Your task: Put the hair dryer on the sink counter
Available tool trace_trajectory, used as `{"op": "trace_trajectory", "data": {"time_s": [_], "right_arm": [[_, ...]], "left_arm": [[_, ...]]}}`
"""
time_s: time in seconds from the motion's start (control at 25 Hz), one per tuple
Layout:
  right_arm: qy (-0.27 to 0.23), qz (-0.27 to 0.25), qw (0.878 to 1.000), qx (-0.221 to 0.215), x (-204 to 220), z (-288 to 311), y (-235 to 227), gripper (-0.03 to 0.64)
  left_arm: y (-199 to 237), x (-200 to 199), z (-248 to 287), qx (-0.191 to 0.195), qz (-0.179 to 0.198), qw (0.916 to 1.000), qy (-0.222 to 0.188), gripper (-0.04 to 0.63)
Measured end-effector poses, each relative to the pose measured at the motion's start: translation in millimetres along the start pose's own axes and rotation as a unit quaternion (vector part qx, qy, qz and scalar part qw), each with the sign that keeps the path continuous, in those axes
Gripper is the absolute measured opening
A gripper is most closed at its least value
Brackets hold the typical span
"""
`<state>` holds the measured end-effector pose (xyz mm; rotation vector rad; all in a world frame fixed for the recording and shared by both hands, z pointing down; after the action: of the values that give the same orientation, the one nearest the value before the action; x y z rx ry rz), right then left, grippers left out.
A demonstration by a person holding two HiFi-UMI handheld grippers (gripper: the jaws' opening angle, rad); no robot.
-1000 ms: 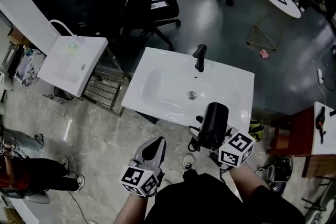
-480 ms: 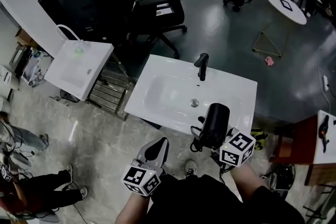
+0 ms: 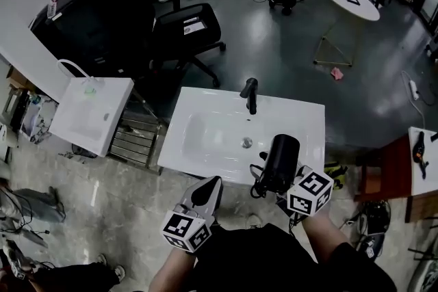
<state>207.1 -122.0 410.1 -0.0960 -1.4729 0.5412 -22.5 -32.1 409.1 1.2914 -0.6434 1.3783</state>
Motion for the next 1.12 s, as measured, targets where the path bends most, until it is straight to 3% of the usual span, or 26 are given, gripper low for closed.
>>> {"op": "trace_trajectory", "data": {"time_s": [0.6,1.12], "right_arm": [[-0.020,0.011,0.996,0.092,-12,111,-13,0.183],[0.028,-0.033,0.989,0.143,-26,184,-8,0.183]], "left_arm": [[127,-30,42,0.096,0.021,0.9940,0.049,0.003],[200,-51,55,0.163,0.039,0.9834,0.070,0.003]]}}
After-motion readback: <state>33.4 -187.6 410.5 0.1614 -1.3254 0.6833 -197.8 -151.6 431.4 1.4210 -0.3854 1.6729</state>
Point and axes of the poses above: the fingertips, and each gripper's own axes: z forward along the fingers, y to its left, x out of its underside, the point moved 10 cm from there along -z, backward along the fingers, and after that the axes turned 11 degrees about -x, right-handed, at the moved point
